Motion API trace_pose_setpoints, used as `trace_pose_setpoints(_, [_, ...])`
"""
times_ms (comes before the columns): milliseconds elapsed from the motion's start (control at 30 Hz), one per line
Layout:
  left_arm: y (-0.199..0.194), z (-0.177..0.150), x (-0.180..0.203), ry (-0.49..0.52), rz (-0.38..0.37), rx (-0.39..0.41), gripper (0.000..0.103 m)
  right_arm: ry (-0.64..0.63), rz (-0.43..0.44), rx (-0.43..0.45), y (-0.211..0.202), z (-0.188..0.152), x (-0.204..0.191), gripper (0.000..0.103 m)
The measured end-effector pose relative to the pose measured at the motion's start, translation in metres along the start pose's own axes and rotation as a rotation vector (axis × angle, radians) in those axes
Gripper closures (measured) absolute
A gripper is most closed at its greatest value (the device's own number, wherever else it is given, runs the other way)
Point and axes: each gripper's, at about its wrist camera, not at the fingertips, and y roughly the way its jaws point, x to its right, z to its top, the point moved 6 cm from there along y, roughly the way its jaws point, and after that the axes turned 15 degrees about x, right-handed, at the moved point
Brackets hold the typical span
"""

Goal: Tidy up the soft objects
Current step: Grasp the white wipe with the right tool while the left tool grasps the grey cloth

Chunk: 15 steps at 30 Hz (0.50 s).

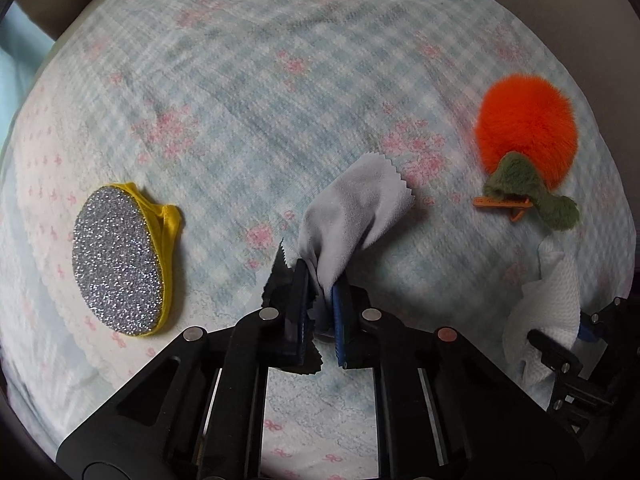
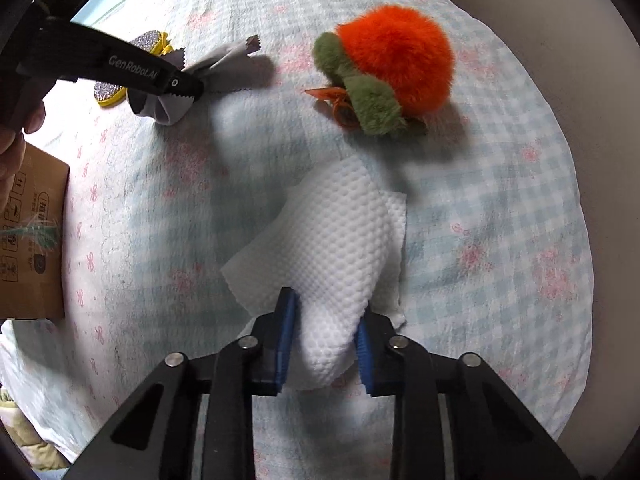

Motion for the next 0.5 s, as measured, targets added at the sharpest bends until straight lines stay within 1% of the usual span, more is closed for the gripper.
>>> trace_pose_setpoints(33, [-0.007,0.004,0.007,-0.005,0.0,0.005,0.095,0.014,0.005,0.004,-0.001,0.001,0.003,0.086])
trace_pose_setpoints(167, [-0.024,0.005,0.005,-0.018,0.002,0.025,0.095,0.034,0.009,0.017,-0.006,0.002,0.01,0.09])
trace_pose_setpoints(233, [-0.034,0.006,0.003,-0.027,0.003,0.03,0.095,0.041,0.009,0.026,-0.013,0.003,0.016,0.09])
trace_pose_setpoints(333, [-0.05,0.008,-0.001,-0.042,0.006,0.038,0.095,0.084,0.016,0.036,-0.022,0.006,0.026,0.09])
trace_pose_setpoints(400, [-0.067,0.01,-0.001,-0.047,0.007,0.056,0.095,0.104,0.015,0.045,-0.033,0.016,0.04,0.091])
trace_pose_setpoints(500, [-0.098,0.011,0.0,-0.054,0.014,0.089,0.095,0.119,0.012,0.072,-0.054,0.022,0.048,0.092])
